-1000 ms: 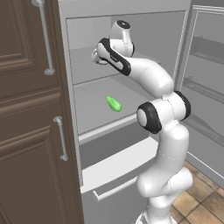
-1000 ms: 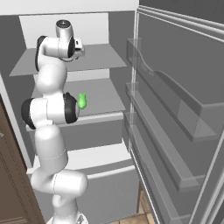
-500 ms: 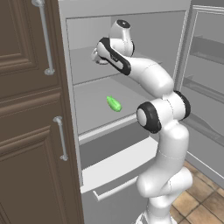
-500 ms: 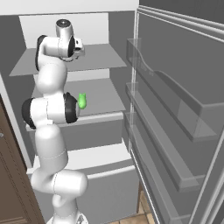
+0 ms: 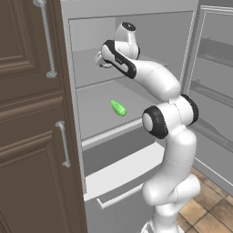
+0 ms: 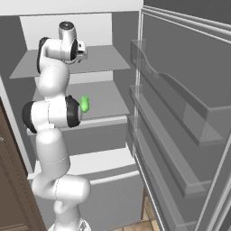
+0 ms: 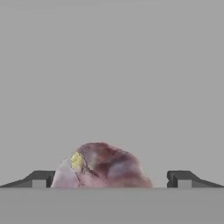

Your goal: Retrieve the bottle and the shaker from the cabinet and place them next to the mixing bowl on the counter. Then add garlic from the fridge to the mixing bowl.

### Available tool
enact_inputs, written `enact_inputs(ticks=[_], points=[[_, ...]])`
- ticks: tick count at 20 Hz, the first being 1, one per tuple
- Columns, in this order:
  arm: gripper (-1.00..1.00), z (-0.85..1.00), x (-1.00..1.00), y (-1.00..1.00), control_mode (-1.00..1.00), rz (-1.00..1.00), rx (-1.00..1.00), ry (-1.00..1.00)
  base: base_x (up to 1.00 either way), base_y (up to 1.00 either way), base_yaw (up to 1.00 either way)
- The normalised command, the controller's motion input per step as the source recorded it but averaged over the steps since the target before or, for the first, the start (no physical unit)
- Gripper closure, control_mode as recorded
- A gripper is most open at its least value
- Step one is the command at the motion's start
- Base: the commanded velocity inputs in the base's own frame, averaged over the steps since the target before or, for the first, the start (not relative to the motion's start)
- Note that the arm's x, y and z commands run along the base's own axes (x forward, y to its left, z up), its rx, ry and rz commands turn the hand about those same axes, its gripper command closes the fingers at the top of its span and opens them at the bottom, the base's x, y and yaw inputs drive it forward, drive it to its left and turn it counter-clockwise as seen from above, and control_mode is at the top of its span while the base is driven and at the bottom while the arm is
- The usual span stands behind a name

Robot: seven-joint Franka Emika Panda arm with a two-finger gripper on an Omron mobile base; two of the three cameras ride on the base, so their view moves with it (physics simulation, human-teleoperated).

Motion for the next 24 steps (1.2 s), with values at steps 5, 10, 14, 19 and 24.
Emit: enact_inputs(ticks=[5, 10, 14, 19, 24], points=[[1.00, -0.06, 0.00, 0.00, -1.00, 0.00, 0.01, 0.00, 0.00, 0.00, 0.00], [1.00, 0.00, 0.00, 0.00, -1.00, 0.00, 0.00, 0.00, 0.00, 0.00, 0.00], [1.00, 0.00, 0.00, 0.00, -1.00, 0.00, 0.00, 0.00, 0.00, 0.00, 0.00], [1.00, 0.00, -0.24, 0.00, -1.00, 0.00, 0.00, -0.05, 0.00, 0.00, 0.00], [1.00, 0.00, -0.80, -0.18, -1.00, 0.00, 0.03, -0.18, 0.00, 0.00, 0.00]])
